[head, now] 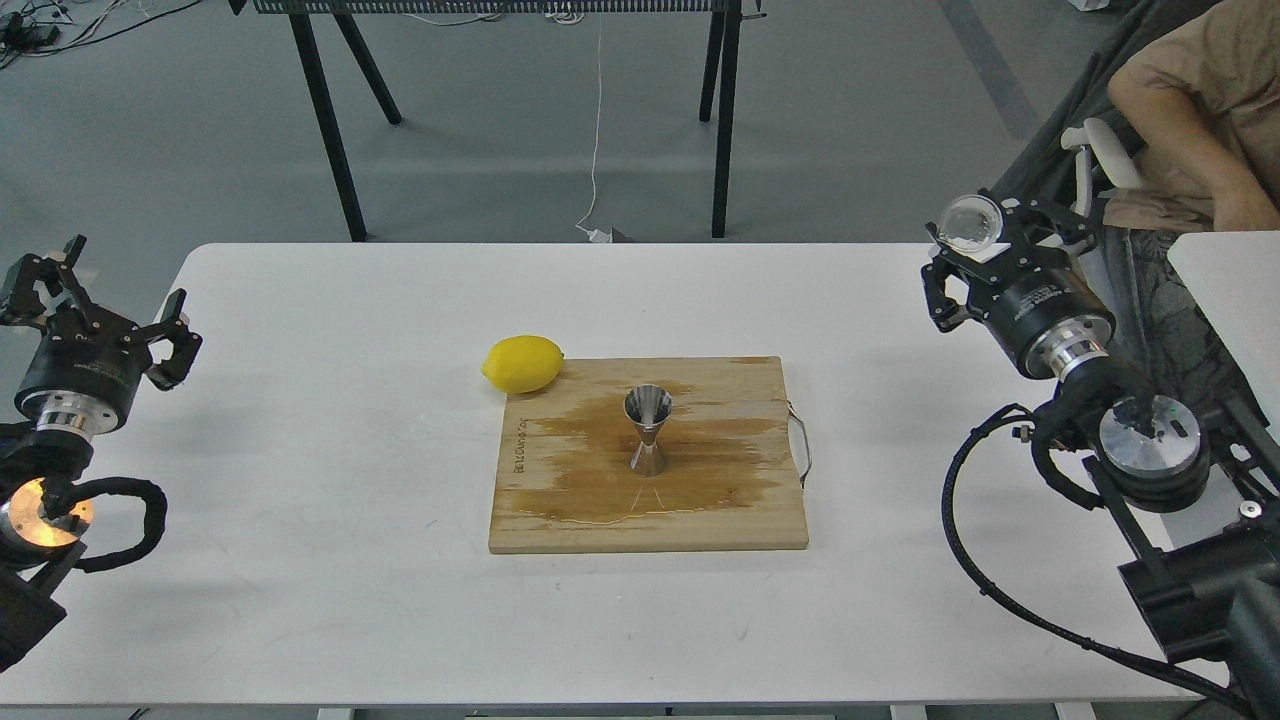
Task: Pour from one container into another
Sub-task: 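Carry the glass cup back toward its starting spot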
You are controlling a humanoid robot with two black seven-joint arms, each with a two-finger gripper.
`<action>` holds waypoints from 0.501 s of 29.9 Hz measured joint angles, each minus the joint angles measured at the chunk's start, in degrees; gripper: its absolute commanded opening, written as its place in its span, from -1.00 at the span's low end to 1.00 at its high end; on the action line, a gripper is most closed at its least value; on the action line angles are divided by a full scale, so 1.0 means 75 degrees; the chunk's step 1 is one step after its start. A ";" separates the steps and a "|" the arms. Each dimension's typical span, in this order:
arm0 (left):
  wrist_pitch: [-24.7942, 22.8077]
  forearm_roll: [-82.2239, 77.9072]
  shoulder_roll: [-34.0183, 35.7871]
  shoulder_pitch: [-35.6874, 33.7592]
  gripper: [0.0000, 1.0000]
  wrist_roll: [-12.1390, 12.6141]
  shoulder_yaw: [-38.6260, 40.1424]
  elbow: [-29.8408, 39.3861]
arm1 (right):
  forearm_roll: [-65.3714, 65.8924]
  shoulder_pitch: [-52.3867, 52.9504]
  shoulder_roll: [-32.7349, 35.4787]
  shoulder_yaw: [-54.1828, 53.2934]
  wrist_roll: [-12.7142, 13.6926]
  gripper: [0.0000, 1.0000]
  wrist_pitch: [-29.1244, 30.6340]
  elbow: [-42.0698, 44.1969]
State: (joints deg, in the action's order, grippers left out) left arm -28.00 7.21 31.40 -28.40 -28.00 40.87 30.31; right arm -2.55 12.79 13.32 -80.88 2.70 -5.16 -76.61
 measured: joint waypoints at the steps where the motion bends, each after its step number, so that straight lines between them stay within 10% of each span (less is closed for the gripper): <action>1: 0.0000 0.0000 -0.0012 0.0000 0.97 0.0000 0.0000 0.0000 | -0.0167 -0.0242 -0.0127 -0.0232 0.0000 -0.01 0.0041 0.0034; 15: 0.0000 0.0000 -0.0035 0.0007 0.97 0.0000 0.0000 -0.0006 | -0.1721 -0.0995 -0.0857 -0.0545 -0.0101 -0.02 0.0088 0.1744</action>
State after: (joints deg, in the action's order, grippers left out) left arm -28.00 7.21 31.14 -28.35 -28.00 40.87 30.27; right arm -15.45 5.33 6.90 -84.97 1.94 -4.50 -63.53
